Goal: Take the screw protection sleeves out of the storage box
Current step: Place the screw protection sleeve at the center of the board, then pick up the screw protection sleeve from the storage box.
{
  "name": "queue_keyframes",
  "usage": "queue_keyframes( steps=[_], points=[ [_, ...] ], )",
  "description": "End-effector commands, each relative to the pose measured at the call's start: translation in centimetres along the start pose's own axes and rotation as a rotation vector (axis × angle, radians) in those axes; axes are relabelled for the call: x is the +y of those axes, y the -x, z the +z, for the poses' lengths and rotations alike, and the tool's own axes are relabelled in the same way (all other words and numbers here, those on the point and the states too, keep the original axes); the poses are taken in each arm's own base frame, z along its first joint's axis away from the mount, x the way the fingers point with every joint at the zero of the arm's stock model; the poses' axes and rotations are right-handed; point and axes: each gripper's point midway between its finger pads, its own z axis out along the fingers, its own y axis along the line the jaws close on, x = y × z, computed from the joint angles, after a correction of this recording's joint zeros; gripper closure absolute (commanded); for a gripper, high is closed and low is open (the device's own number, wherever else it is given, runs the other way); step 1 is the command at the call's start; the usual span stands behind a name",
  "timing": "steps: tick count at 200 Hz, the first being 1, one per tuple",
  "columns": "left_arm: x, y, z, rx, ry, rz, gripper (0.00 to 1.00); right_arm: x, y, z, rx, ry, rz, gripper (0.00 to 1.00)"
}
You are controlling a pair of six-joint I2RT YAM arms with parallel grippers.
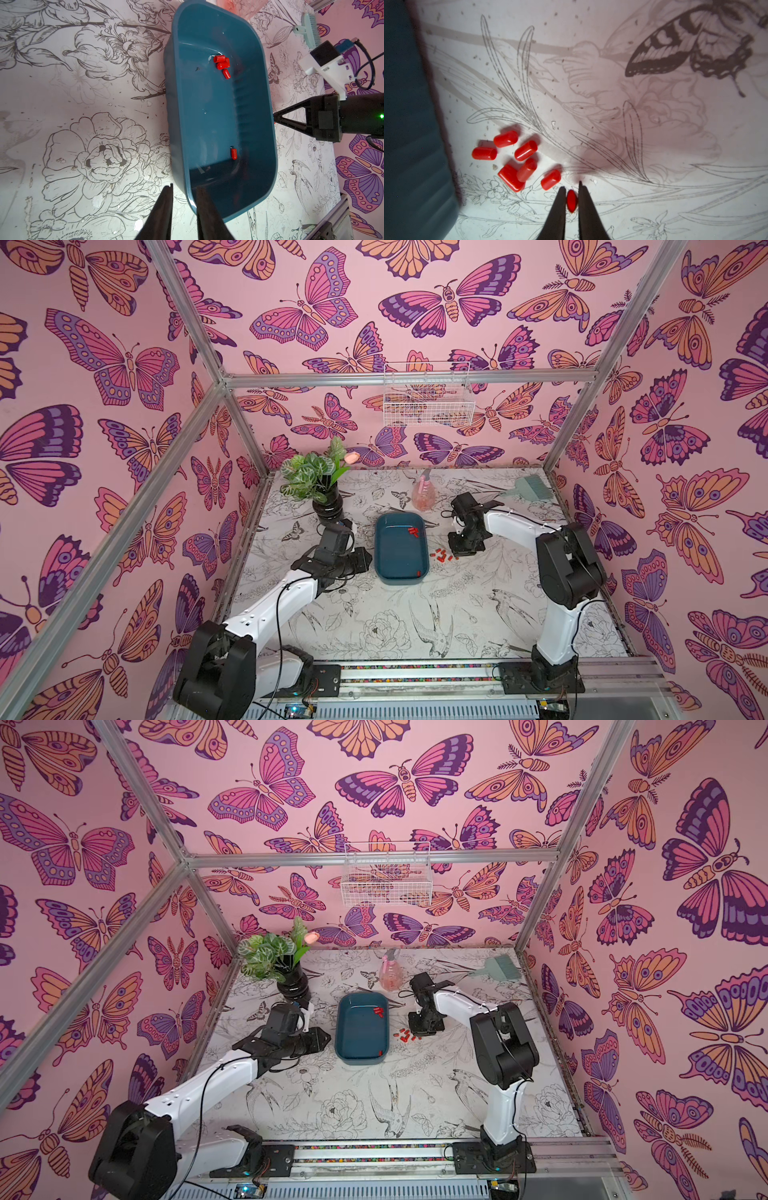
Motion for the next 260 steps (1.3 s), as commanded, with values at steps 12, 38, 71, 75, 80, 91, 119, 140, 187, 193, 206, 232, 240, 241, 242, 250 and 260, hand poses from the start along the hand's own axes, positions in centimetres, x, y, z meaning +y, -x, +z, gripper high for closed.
queue_keyframes(
  steps=[12, 38, 71, 75, 80, 91, 119, 140, 187, 193, 206, 232, 240, 241, 242, 250, 260],
  points=[
    [-1.0, 1.3, -0.8, -0.027, -0.021, 0.002, 0.74, 0.1, -0.2, -1.4, -0.015, 0.014, -0.006, 0.75],
    [-1.9, 2.1, -1.0, -0.037, -0.042, 0.009, 0.74, 0.4, 0.0, -3.0, -0.049, 0.029, -0.005, 0.68],
    [-3.2, 3.1, -0.9, -0.043, -0.063, 0.020, 0.74, 0.7, 0.1, -5.6, -0.098, 0.044, -0.007, 0.62],
    [-3.3, 3.1, -0.8, -0.040, -0.064, 0.020, 0.74, 0.7, 0.1, -5.9, -0.104, 0.043, -0.007, 0.62],
    [-3.7, 3.3, -0.8, -0.042, -0.071, 0.022, 0.74, 0.7, 0.0, -6.3, -0.113, 0.043, -0.008, 0.61],
    [-3.8, 3.0, 0.4, -0.012, -0.067, 0.018, 0.74, 0.5, -0.2, -7.3, -0.131, 0.037, -0.009, 0.60],
    [-5.3, 2.6, 2.0, 0.017, -0.079, 0.043, 0.74, 0.2, -0.7, -9.8, -0.187, 0.022, -0.014, 0.60],
    [-6.5, 2.5, 3.3, 0.035, -0.088, 0.064, 0.74, -0.3, -1.4, -12.1, -0.238, 0.006, -0.017, 0.60],
    [-8.1, 3.1, 6.6, 0.061, -0.127, 0.045, 0.75, -1.8, -3.1, -14.4, -0.288, -0.020, -0.005, 0.59],
    [-8.3, 3.2, 7.0, 0.063, -0.129, 0.046, 0.75, -2.0, -3.3, -14.5, -0.288, -0.023, -0.004, 0.59],
    [-8.7, 3.5, 7.7, 0.066, -0.132, 0.048, 0.75, -2.4, -3.8, -14.7, -0.294, -0.026, 0.002, 0.59],
    [-9.2, 3.9, 8.8, 0.071, -0.130, 0.046, 0.75, -3.0, -4.5, -15.2, -0.306, -0.032, 0.012, 0.59],
    [-9.3, 3.9, 9.0, 0.073, -0.131, 0.045, 0.75, -3.3, -4.8, -15.5, -0.314, -0.034, 0.016, 0.59],
    [-9.3, 3.9, 9.1, 0.073, -0.132, 0.046, 0.75, -3.2, -4.8, -15.5, -0.315, -0.033, 0.016, 0.59],
    [-9.4, 3.9, 9.1, 0.073, -0.132, 0.046, 0.75, -3.3, -4.8, -15.6, -0.317, -0.033, 0.017, 0.59],
    [-9.4, 4.0, 9.2, 0.073, -0.131, 0.046, 0.75, -3.5, -5.0, -15.9, -0.328, -0.036, 0.019, 0.59],
    [-9.3, 4.0, 9.5, 0.073, -0.125, 0.044, 0.75, -3.6, -5.2, -16.2, -0.348, -0.035, 0.015, 0.59]
  ],
)
